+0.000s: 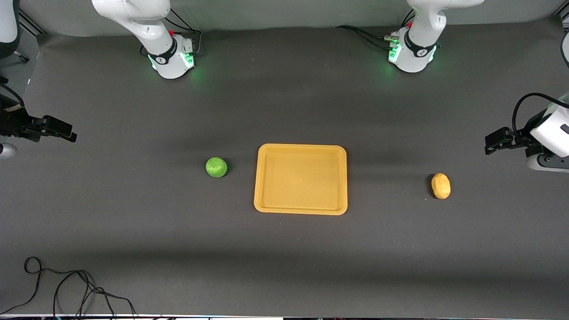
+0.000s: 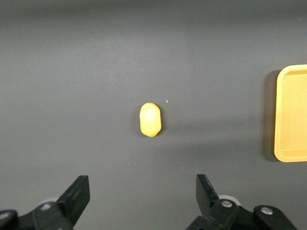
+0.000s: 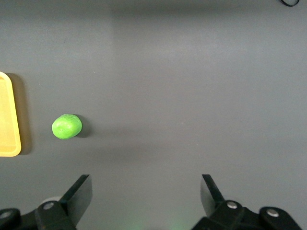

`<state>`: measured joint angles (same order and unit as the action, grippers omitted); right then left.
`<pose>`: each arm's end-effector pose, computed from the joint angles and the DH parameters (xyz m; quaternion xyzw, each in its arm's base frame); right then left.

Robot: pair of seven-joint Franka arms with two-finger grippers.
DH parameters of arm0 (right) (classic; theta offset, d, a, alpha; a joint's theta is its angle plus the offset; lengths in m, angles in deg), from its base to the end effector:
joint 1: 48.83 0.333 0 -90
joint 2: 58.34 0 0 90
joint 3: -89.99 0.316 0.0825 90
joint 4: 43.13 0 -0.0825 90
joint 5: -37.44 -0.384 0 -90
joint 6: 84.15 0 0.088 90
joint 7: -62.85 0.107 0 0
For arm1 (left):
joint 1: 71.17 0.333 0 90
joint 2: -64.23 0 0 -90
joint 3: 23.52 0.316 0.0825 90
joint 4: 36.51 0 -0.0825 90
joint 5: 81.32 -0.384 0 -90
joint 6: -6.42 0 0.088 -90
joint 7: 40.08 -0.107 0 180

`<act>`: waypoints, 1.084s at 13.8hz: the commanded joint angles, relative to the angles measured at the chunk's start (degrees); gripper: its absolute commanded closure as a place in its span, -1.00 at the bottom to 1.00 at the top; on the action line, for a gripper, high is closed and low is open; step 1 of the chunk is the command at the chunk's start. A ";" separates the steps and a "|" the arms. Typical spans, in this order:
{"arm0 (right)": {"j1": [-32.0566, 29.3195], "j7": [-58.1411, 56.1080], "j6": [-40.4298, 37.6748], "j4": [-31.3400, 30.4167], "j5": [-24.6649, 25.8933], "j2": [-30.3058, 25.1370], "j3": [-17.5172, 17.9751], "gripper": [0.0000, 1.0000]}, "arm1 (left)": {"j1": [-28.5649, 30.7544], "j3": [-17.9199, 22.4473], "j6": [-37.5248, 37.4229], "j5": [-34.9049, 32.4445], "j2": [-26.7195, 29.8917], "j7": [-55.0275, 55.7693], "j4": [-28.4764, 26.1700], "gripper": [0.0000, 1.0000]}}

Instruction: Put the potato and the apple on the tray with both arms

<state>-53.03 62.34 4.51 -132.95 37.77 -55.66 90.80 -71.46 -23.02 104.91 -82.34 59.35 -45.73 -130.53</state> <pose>0.5640 -0.0342 0.5978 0.9991 -0.0251 -0.0336 0.0014 0.5884 0.0036 0.5553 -0.9988 0.0488 0.0040 0.0090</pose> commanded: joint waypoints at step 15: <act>0.85 -0.54 0.38 0.09 0.73 -0.40 -0.72 -1.00 | 1.53 0.21 26.99 0.41 -15.05 -4.19 -15.84 -0.99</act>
<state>-52.97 62.34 4.63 -132.99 37.77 -55.66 90.76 -70.19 -22.78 128.53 -82.34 48.73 -48.94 -147.38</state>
